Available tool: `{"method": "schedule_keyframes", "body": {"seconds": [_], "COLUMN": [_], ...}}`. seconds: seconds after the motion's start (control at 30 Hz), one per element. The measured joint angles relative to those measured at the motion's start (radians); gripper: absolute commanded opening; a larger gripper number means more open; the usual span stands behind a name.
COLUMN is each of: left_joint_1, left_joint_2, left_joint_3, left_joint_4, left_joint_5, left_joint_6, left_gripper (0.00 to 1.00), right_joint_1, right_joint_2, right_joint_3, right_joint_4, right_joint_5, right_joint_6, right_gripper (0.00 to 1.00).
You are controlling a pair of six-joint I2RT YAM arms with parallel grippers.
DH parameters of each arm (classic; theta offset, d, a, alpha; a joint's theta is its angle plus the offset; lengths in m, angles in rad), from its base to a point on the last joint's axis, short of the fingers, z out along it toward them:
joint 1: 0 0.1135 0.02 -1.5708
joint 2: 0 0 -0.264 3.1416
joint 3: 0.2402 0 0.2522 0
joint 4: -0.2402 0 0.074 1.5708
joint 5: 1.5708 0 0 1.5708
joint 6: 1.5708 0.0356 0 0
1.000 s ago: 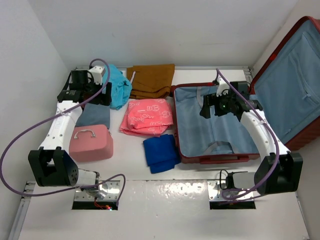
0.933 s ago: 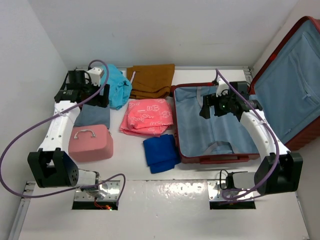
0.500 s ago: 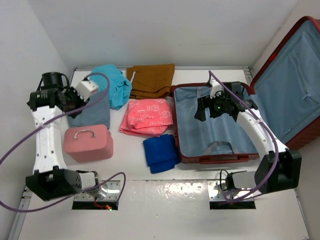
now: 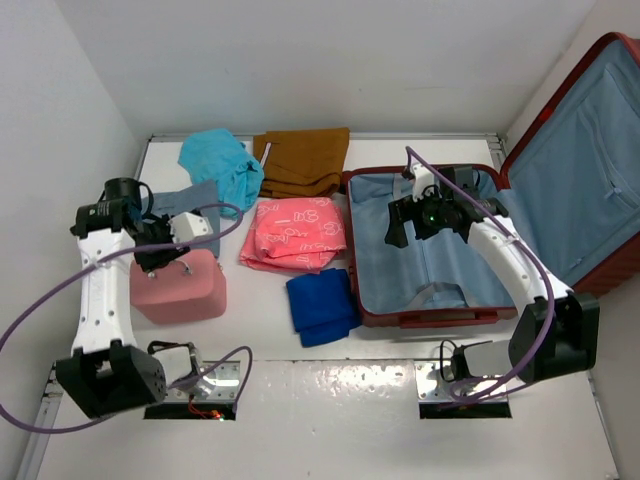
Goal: Pack the luggage
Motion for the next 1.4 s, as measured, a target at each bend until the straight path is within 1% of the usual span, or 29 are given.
{"method": "schedule_keyframes", "body": {"seconds": [0.07, 0.17, 0.4, 0.53, 0.67, 0.77, 0.83, 0.87, 0.97, 1.03, 1.07, 1.27, 1.4], "left_joint_1": [0.003, 0.011, 0.019, 0.025, 0.04, 0.058, 0.071, 0.075, 0.079, 0.079, 0.079, 0.077, 0.078], "left_joint_2": [0.053, 0.121, 0.147, 0.161, 0.218, 0.227, 0.235, 0.239, 0.244, 0.242, 0.239, 0.197, 0.124], "left_joint_3": [0.001, 0.006, 0.006, -0.016, -0.035, -0.029, -0.024, -0.02, -0.017, -0.017, -0.019, -0.036, -0.038], "left_joint_4": [0.003, 0.011, 0.015, 0.014, 0.016, 0.008, 0.008, 0.012, 0.023, 0.021, 0.021, 0.027, 0.029], "left_joint_5": [0.002, 0.012, 0.012, 0.004, 0.002, 0.025, 0.038, 0.043, 0.047, 0.046, 0.046, 0.05, 0.089], "left_joint_6": [0.014, 0.028, 0.087, 0.113, 0.129, 0.145, 0.153, 0.161, 0.187, 0.208, 0.219, 0.227, 0.225], "left_gripper": [0.46, 0.49, 0.49, 0.45, 0.42, 0.33, 0.25, 0.18, 0.1, 0.08, 0.0, 0.0, 0.0], "right_joint_1": [0.0, 0.0, 0.0, 0.0, 0.0, 0.0, 0.0, 0.0, 0.0, 0.0, 0.0, 0.0, 0.0], "right_joint_2": [0.003, 0.013, 0.029, 0.043, 0.061, 0.065, 0.065, 0.065, 0.065, 0.065, 0.065, 0.064, 0.058], "right_joint_3": [0.0, 0.0, 0.0, 0.0, 0.002, 0.005, 0.008, 0.009, 0.011, 0.011, 0.012, 0.012, 0.012], "right_joint_4": [0.0, -0.005, -0.019, -0.024, -0.031, -0.034, -0.037, -0.037, -0.042, -0.045, -0.047, -0.051, -0.052], "right_joint_5": [0.0, 0.0, 0.0, -0.001, -0.001, -0.001, -0.001, -0.001, 0.0, 0.0, 0.0, 0.0, 0.0], "right_joint_6": [-0.003, -0.004, -0.013, -0.017, -0.019, -0.023, -0.025, -0.026, -0.028, -0.029, -0.03, -0.031, -0.03], "right_gripper": [1.0, 1.0, 1.0, 1.0, 1.0, 0.99, 0.97, 0.97, 0.96, 0.95, 0.95, 0.95, 0.94]}}
